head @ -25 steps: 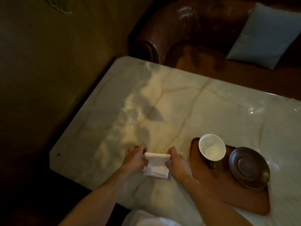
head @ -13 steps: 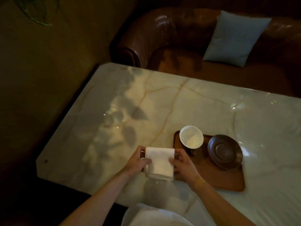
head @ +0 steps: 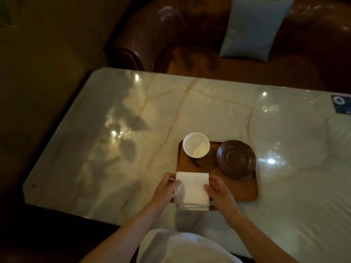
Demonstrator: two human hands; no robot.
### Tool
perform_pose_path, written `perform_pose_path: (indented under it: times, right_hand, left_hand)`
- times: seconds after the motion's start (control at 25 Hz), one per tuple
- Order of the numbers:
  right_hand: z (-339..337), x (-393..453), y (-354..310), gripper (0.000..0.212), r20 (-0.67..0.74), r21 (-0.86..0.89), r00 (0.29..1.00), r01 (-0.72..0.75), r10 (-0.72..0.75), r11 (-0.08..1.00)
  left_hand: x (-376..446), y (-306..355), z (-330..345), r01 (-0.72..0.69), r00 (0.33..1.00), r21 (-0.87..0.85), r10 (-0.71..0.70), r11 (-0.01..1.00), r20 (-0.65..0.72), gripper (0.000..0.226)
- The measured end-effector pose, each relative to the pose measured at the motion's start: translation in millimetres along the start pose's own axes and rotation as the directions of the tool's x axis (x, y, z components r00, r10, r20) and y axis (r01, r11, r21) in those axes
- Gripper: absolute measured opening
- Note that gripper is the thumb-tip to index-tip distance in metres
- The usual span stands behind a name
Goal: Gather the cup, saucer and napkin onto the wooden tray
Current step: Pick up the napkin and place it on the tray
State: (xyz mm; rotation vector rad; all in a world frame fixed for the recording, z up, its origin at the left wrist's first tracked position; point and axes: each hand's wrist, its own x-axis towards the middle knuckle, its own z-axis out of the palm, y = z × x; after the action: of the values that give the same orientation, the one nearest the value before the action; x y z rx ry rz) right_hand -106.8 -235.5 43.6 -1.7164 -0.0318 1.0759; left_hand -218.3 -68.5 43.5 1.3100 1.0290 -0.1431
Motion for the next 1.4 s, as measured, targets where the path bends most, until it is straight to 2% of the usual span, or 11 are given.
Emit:
perform_pose_path:
  times: [0.2, 0.36, 0.52, 0.64, 0.76, 0.92, 1.24, 1.4]
  right_hand:
    - [-12, 9, 16, 0.032, 0.006, -0.011, 0.997, -0.082, 0.082, 0.997]
    - [-10, 19, 20, 0.042, 0.009, -0.012, 0.993, -0.121, 0.121, 0.993]
    - [-3, 30, 22, 0.055, -0.013, -0.142, 0.997, -0.081, 0.08, 0.986]
    - [0, 38, 20, 0.058, -0.008, -0.345, 1.0, -0.009, 0.007, 0.939]
    - [3, 45, 18, 0.057, -0.006, -0.461, 1.0, 0.02, -0.026, 0.887]
    - [6, 54, 14, 0.063, -0.007, -0.535, 0.999, 0.038, -0.049, 0.844]
    - [4, 66, 8, 0.062, 0.006, -0.565, 0.996, 0.078, -0.091, 0.822]
    - [6, 67, 13, 0.064, -0.021, -0.677, 0.99, 0.088, -0.139, 0.731]
  left_hand:
    - [8, -18, 16, 0.031, 0.997, 0.045, -0.028, 0.998, -0.075, 0.017]
    - [18, -20, 16, 0.007, 0.993, 0.174, 0.014, 0.985, -0.119, 0.027]
    - [29, -17, 13, -0.028, 0.984, 0.307, 0.081, 0.951, -0.16, 0.029]
    - [37, -13, 12, -0.068, 0.98, 0.419, 0.14, 0.905, -0.144, 0.031]
    - [45, -10, 12, -0.117, 0.974, 0.52, 0.2, 0.846, -0.107, 0.033]
    - [53, -4, 15, -0.152, 0.968, 0.619, 0.242, 0.771, -0.065, 0.039]
    - [66, 0, 19, -0.164, 0.961, 0.736, 0.274, 0.657, -0.03, 0.054]
    - [68, -5, 22, -0.162, 0.951, 0.81, 0.309, 0.563, -0.024, 0.062]
